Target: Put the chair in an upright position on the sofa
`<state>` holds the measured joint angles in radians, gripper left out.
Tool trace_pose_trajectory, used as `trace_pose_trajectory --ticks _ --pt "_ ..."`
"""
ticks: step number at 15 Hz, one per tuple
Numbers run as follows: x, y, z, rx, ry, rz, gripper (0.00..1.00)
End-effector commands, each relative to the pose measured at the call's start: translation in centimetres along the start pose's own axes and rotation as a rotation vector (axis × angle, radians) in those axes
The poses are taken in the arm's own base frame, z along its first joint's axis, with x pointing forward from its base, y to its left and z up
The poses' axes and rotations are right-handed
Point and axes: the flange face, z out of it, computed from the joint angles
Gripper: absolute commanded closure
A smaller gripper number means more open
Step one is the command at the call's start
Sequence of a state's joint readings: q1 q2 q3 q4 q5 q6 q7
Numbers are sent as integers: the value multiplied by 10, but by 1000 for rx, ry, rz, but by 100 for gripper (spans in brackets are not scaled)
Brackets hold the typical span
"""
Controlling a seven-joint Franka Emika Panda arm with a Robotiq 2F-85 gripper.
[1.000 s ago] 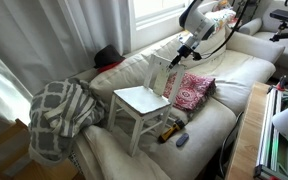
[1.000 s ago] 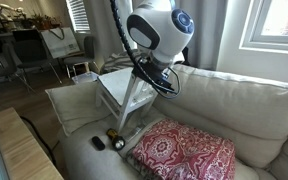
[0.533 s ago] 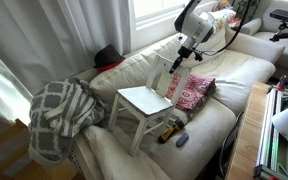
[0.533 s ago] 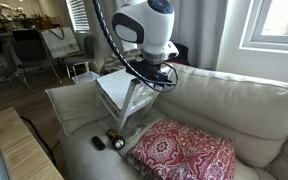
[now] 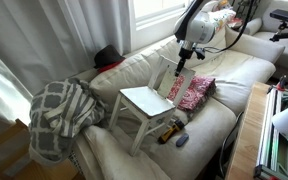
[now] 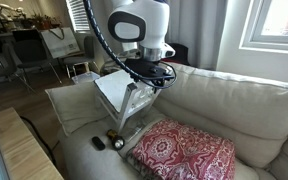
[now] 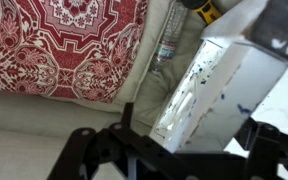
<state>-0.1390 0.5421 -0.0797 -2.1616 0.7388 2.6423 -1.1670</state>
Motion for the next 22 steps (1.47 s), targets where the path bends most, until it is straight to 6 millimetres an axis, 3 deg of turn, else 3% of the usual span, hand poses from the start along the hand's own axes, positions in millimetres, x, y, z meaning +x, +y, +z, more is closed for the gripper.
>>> trace_pose_trajectory --ticks 1,5,8,12,16,22 --pt "-13 -26 35 37 -168 -8 39" --pt "-6 -30 30 51 -207 -25 70" --pt "10 -24 2 63 -181 0 89" --pt "36 -28 -42 120 -145 88 93" --pt "59 -33 -54 90 -74 170 94" --pt "65 -30 -84 75 36 284 96"
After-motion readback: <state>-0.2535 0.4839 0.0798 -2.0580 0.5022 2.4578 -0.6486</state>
